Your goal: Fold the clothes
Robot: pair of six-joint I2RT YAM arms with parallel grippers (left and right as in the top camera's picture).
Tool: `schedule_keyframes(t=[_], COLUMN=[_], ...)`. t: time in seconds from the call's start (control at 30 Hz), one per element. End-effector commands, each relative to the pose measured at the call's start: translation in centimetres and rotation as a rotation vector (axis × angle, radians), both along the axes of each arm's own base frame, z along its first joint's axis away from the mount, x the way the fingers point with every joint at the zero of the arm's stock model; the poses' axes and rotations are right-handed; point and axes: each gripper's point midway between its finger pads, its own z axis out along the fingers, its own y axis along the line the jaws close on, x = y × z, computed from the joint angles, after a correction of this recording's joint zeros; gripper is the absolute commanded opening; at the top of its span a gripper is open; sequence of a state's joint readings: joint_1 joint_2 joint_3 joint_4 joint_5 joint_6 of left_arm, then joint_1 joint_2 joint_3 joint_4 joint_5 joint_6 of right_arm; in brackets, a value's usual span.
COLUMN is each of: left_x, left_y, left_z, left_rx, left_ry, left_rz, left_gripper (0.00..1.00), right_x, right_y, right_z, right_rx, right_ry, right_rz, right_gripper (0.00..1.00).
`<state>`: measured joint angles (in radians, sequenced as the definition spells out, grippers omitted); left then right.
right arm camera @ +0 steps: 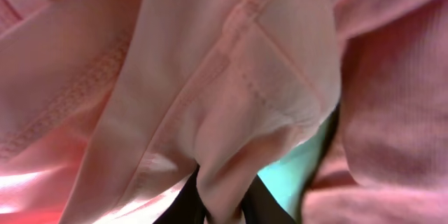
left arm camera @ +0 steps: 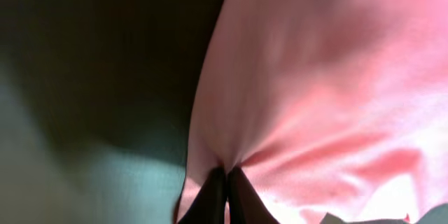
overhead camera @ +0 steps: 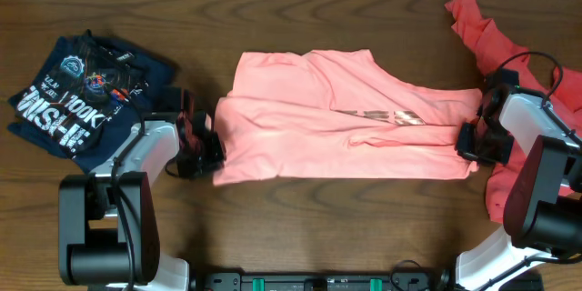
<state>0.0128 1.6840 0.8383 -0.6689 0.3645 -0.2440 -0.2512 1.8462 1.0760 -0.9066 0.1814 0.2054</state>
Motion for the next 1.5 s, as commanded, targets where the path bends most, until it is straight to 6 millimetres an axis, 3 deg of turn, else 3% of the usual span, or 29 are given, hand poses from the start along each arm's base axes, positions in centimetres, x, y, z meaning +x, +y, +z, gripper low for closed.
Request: schedule_keyframes(t=[0.0, 0.1, 0.23, 0.4, 0.43, 0.5, 0.63, 0.77, 0.93, 1.13, 1.27, 1.4, 1.47], left_x=[-4.8, -4.8, -1.6, 6.1, 7.6, 10.9, 16.4, 20.8, 24.4, 26.0, 25.5, 24.8, 24.6], left_y=[2.2, 2.2, 2.2, 2.3, 2.3, 2.0, 2.1, 1.0, -2.1, -4.4, -5.7, -6.1, -6.0], left_z=[-2.1, -1.4, 1.6, 8.2, 9.4, 11.8, 13.7, 12.5, 8.5, 3.4, 1.8, 1.3, 1.1], left_rx=[0.131, 0.13, 0.132, 0.131, 0.131, 0.121, 0.132, 0.067, -0.106, -0.152, -0.162, -0.164, -0.163], left_ry=[0.183, 0.173, 0.021, -0.298, -0.357, -0.481, -0.646, -0.731, -0.793, -0.763, -0.725, -0.692, -0.678], left_rz=[0.011, 0.006, 0.016, 0.035, 0.032, -0.002, -0.018, -0.04, -0.091, -0.094, -0.115, -0.121, -0.117], left_gripper=[0.06, 0.06, 0.06, 0.41, 0.44, 0.52, 0.57, 0.58, 0.58, 0.58, 0.56, 0.19, 0.07], right_x=[-1.8, -1.8, 0.0, 3.7, 4.5, 5.9, 7.6, 6.9, 5.7, 5.3, 5.4, 5.7, 5.8], right_y=[-0.8, -0.5, 0.7, 1.6, 1.9, 3.1, 6.0, 6.3, 6.6, 6.7, 6.7, 6.6, 6.6], right_z=[-0.1, 0.0, 1.1, 5.5, 6.6, 8.6, 11.4, 11.8, 11.6, 11.6, 11.6, 11.6, 11.6], right_rx=[-0.05, -0.033, 0.046, 0.115, 0.138, 0.209, 0.375, 0.384, 0.398, 0.404, 0.402, 0.399, 0.397], right_ry=[0.07, 0.066, -0.002, -0.155, -0.193, -0.269, -0.386, -0.374, -0.326, -0.308, -0.312, -0.323, -0.327], right_rz=[-0.029, -0.035, -0.022, -0.006, -0.004, 0.001, 0.102, 0.098, 0.086, 0.082, 0.083, 0.085, 0.086], right_gripper=[0.13, 0.13, 0.17, 0.31, 0.49, 0.96, 0.99, 0.99, 0.97, 0.95, 0.95, 0.92, 0.89])
